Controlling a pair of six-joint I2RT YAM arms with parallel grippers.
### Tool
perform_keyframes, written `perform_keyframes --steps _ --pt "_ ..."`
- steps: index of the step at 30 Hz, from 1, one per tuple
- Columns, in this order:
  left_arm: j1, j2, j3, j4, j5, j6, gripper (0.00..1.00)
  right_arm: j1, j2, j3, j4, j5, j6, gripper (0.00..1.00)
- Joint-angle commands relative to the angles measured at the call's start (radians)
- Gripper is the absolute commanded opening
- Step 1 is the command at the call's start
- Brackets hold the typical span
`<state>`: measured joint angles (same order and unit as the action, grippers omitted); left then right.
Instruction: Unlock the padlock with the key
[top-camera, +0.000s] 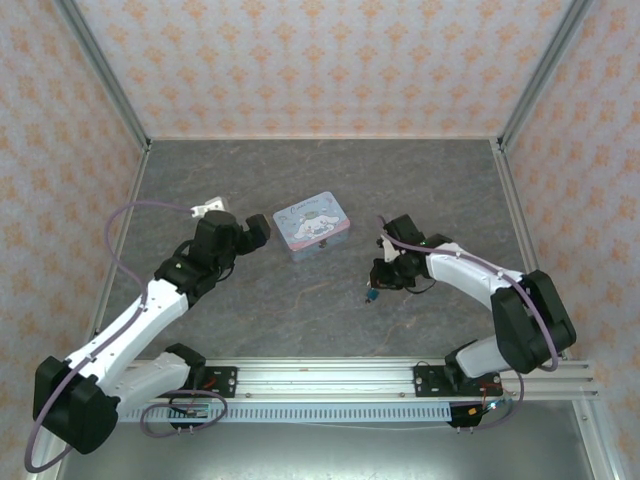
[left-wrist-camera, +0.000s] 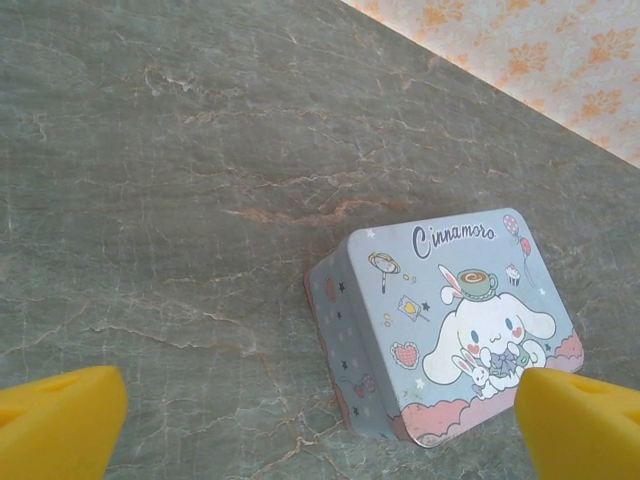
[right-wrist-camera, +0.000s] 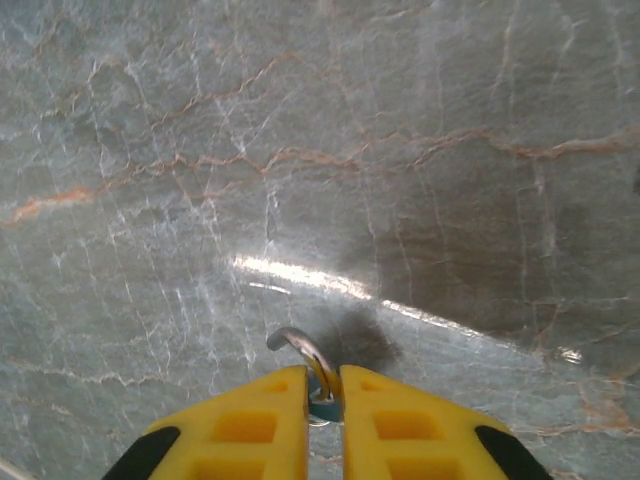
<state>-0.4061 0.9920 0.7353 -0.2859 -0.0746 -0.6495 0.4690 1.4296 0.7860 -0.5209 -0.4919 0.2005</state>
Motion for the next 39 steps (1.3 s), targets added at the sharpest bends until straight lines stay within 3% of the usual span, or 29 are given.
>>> perform_keyframes --steps 1,9,14,18,23,26,30,37,39 --pt "-0.002 -0.030 -0.010 -0.037 -0.060 0.001 1.00 -0.007 -0.031 -0.001 0.032 0.073 -0.001 0.23" --pt "0.001 -0.073 0.010 -0.047 -0.138 0.042 1.00 -0.032 -0.221 0.008 0.047 0.284 -0.031 0.47" --pt "0.001 -0.127 0.017 -0.017 -0.241 0.109 1.00 -0.040 -0.398 -0.045 0.139 0.505 -0.051 0.77" --pt "0.003 -0.192 -0.022 0.086 -0.327 0.236 1.00 -0.048 -0.513 -0.136 0.277 0.659 -0.079 0.99" --pt "0.020 -0.234 -0.142 0.321 -0.422 0.381 1.00 -0.109 -0.563 -0.267 0.502 0.676 -0.221 0.99" --pt "0.068 -0.220 -0.194 0.372 -0.396 0.447 1.00 -0.205 -0.545 -0.337 0.636 0.651 -0.208 0.99" --pt "0.119 -0.184 -0.254 0.411 -0.363 0.499 1.00 -0.320 -0.448 -0.435 0.874 0.550 -0.246 0.99" --pt "0.208 -0.119 -0.345 0.555 -0.332 0.538 1.00 -0.437 -0.215 -0.522 1.264 0.413 -0.252 0.99" --pt "0.235 -0.094 -0.359 0.594 -0.310 0.544 1.00 -0.465 -0.179 -0.516 1.306 0.369 -0.254 0.99"
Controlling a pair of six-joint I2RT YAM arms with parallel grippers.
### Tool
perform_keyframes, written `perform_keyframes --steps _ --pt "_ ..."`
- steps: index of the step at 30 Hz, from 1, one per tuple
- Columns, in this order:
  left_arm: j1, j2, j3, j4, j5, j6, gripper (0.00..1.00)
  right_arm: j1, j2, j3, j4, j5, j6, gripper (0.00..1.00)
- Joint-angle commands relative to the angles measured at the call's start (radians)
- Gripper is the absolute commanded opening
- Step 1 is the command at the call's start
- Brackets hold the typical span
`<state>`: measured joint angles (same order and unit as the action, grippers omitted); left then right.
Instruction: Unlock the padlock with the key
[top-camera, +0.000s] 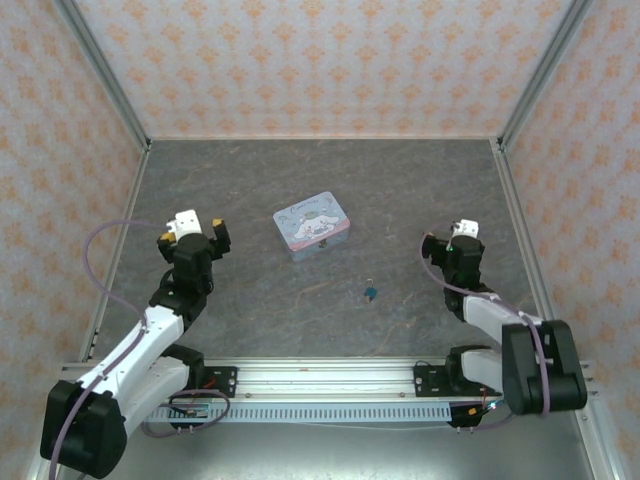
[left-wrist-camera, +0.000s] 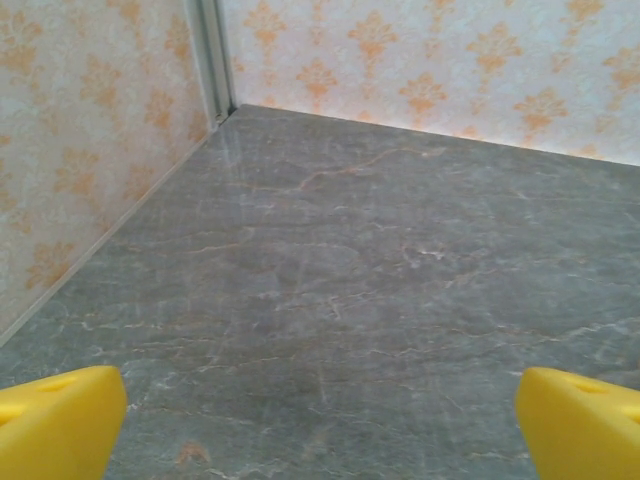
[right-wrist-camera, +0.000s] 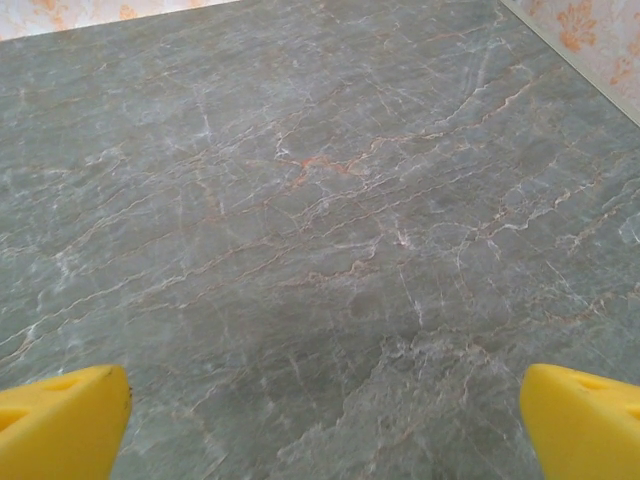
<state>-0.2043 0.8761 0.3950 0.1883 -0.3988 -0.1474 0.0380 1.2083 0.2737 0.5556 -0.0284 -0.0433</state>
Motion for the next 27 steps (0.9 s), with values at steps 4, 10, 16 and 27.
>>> perform_keyframes --steps 4,10,16,27 --pt "0.082 0.105 -0.032 0.210 0.064 0.039 1.00 -0.069 0.150 0.000 0.340 -0.153 -0.015 0.99" --pt "0.101 0.282 -0.028 0.370 0.093 0.101 1.00 -0.075 0.307 0.043 0.413 -0.168 -0.008 0.99" --pt "0.106 0.457 -0.027 0.518 0.153 0.148 1.00 -0.075 0.313 0.124 0.257 -0.176 -0.018 0.99" --pt "0.152 0.621 0.031 0.556 0.282 0.156 1.00 -0.073 0.309 0.128 0.249 -0.172 -0.022 0.99"
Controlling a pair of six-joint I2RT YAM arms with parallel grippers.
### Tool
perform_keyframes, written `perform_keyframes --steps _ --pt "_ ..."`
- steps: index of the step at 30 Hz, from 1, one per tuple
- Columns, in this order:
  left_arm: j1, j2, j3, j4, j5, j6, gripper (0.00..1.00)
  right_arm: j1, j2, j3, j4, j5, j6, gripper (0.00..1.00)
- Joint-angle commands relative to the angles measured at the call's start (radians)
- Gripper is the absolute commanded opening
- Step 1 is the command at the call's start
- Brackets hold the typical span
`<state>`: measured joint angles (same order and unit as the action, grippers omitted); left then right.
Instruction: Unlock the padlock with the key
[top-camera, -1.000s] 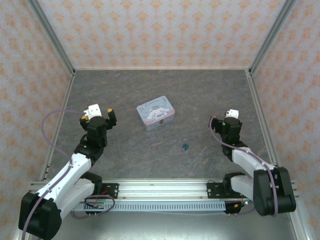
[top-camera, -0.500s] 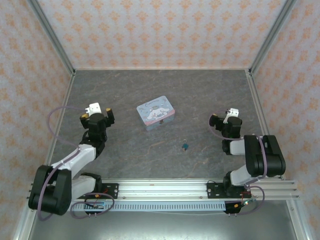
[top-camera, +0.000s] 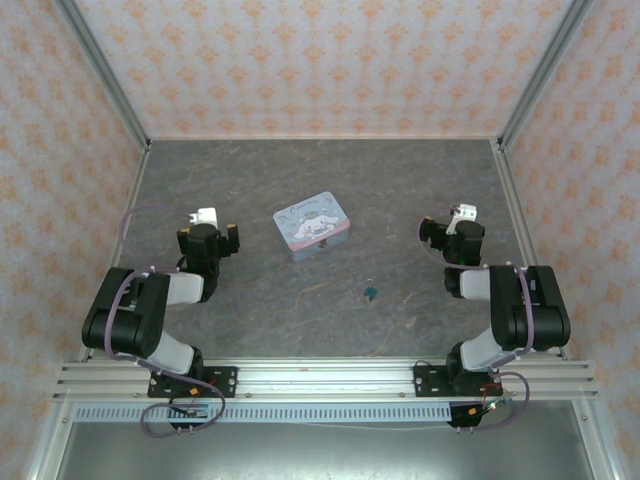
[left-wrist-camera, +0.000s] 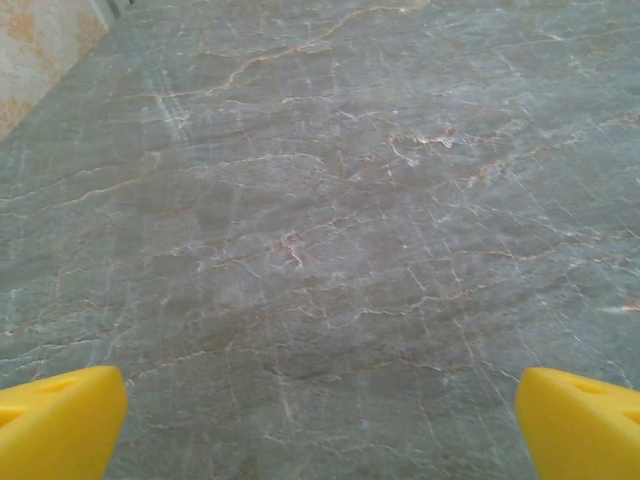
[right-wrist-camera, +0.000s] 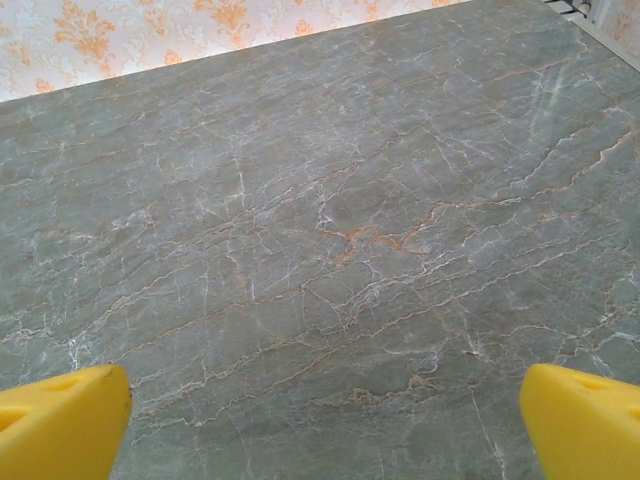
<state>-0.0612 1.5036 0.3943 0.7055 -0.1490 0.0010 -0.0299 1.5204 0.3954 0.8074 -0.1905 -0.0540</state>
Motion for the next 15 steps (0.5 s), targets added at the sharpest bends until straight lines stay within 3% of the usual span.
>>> perform_keyframes --steps 1,15 --pt "0.009 -0.006 0.031 0.040 0.030 0.008 1.00 -0.003 -0.003 0.009 -0.005 -0.005 -0.012 0.99" --pt "0.009 -0.006 0.032 0.038 0.031 0.008 1.00 0.005 -0.001 0.015 -0.017 0.013 -0.015 0.99"
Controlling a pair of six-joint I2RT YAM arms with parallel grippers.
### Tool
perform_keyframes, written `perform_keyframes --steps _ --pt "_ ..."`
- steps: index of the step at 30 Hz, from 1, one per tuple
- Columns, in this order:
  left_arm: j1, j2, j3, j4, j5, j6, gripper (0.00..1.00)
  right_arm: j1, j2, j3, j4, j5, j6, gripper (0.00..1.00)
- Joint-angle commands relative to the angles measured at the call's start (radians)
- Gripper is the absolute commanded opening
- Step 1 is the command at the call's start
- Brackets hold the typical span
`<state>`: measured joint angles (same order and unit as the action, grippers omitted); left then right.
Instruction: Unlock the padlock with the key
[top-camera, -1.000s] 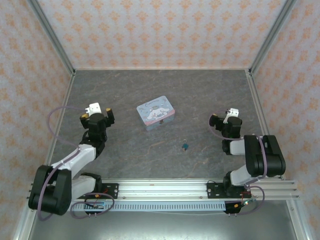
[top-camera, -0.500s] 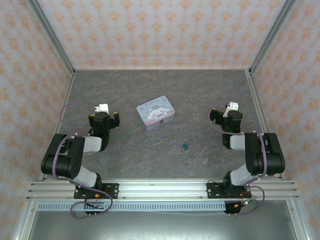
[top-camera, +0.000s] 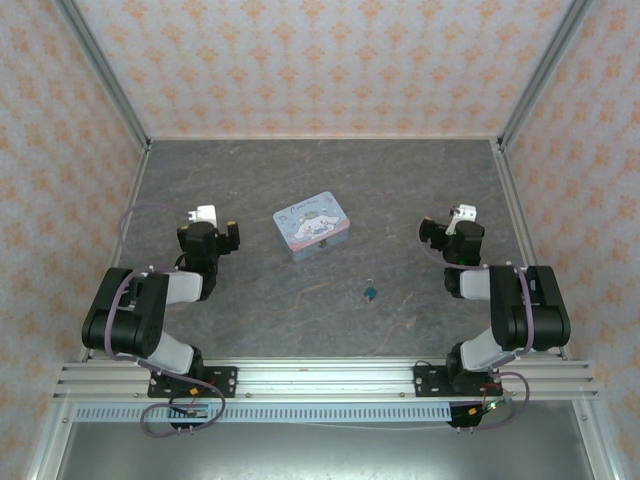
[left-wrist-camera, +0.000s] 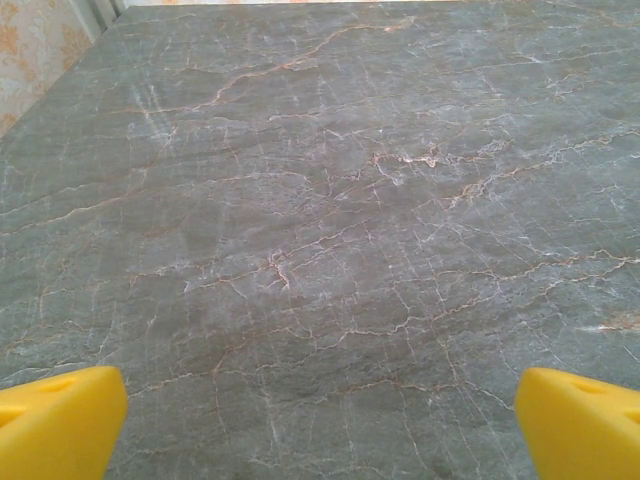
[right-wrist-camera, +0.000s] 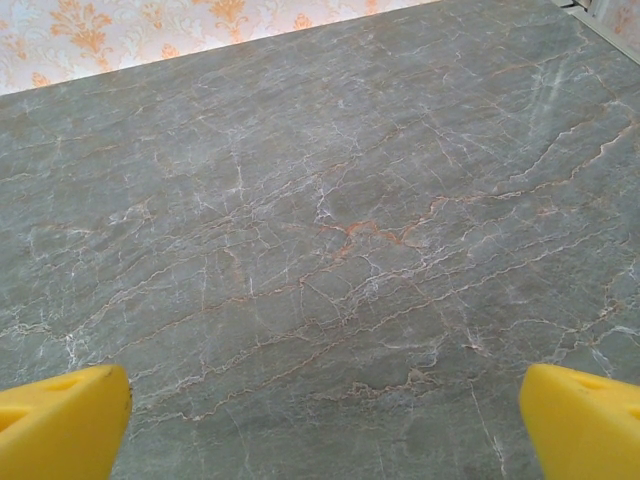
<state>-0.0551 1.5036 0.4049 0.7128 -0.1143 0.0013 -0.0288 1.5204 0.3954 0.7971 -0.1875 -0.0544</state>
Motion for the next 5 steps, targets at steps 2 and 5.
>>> perform_keyframes --steps 2,5 --pt "0.003 -0.006 0.022 0.031 -0.003 0.008 1.00 0.004 0.000 0.014 -0.007 0.011 -0.015 0.99" --pt "0.003 -0.006 0.022 0.031 -0.003 0.007 1.00 0.004 -0.003 0.011 -0.004 0.011 -0.013 0.99"
